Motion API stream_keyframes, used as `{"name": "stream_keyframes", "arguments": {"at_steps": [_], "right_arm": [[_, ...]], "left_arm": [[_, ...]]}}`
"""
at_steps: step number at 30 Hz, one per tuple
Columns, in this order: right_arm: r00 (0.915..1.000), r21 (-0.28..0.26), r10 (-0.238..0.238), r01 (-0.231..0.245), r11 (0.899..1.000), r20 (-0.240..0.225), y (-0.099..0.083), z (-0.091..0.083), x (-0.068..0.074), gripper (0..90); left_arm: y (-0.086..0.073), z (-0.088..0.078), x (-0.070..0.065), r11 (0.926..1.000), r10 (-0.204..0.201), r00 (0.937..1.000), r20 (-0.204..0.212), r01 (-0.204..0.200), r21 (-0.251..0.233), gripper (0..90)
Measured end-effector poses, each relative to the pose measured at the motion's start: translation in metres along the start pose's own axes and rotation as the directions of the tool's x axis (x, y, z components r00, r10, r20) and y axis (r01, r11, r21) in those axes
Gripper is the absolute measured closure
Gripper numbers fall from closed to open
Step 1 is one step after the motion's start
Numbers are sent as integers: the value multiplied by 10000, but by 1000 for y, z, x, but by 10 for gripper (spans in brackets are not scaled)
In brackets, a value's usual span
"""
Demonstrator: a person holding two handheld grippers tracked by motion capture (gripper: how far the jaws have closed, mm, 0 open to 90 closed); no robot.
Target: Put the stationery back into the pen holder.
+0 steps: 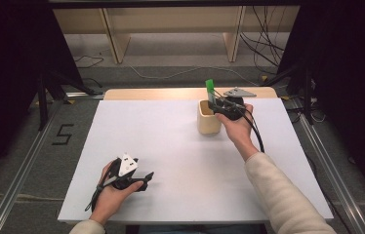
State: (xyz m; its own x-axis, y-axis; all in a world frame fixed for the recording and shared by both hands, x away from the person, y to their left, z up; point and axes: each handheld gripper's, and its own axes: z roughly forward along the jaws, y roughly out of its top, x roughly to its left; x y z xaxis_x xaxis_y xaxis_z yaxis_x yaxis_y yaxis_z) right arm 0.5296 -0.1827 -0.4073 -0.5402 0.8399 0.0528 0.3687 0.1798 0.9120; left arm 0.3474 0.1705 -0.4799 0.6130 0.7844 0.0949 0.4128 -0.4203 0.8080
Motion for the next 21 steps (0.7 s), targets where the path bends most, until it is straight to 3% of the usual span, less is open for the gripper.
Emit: {"name": "stream_keyframes", "arguments": {"at_steps": [21], "right_arm": [[9997,354,-221,219,9991,55,-5,7,-1,659]], "left_arm": [[0,1,0,10000,2,10000,13,-2,-15,246]]}}
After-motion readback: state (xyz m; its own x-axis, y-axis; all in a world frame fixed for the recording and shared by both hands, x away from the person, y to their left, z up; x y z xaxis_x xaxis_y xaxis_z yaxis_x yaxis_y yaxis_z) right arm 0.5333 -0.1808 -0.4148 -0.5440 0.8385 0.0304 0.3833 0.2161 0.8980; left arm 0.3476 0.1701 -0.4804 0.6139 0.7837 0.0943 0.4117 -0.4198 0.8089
